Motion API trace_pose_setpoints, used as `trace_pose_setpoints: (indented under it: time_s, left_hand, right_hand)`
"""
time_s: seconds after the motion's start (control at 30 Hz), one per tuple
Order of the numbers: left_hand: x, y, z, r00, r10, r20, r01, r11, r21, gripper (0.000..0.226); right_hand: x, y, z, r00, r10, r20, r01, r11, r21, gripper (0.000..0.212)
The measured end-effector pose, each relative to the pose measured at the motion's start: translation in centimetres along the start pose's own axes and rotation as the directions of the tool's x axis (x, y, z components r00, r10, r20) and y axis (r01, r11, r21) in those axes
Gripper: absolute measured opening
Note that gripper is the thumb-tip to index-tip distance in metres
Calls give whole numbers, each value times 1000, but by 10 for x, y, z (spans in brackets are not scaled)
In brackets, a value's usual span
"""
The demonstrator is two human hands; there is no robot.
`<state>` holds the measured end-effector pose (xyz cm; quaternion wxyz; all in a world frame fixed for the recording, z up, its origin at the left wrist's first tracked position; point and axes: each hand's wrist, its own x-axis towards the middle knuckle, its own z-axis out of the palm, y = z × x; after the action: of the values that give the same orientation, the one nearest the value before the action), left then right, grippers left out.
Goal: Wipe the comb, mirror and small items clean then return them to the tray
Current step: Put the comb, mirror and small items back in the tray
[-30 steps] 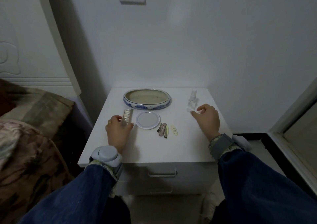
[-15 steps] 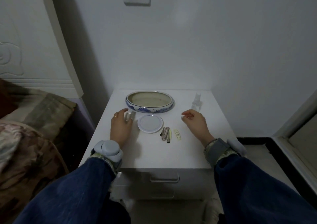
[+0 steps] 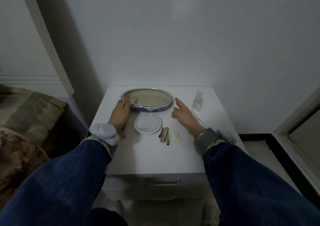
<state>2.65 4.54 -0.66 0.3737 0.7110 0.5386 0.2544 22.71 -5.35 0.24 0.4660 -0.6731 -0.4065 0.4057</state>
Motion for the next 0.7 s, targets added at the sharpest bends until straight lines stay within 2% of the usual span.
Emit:
trace_pose_setpoints:
  time_s: [0.17,0.27,0.43,0.6,0.7]
  left_hand:
    - [13,-2,-2,999,38,-34,-41,997,-66,47]
    - [19,-5,-1,998,-18,-68,8,990,-140,47]
    - [20,-8,-2,995,-23,-98,20,999,-31,43]
    - [8,-3,0,997,4,-83,-6,999,-33,41]
    - [1,3,2,998,17,-63,-17,1000,2,41]
  right_hand:
    - [14,2,-1,1000,16,-8,-16,999,49,73]
    - [21,1,-2,1000,-11,3,10,997,83,71]
    - [29,4,0,996,-46,76,40,996,82,75]
    - [34,7,-4,999,-37,-33,34,996,-87,60]
    - [30,8,-7,996,-45,-72,35,991,-130,55]
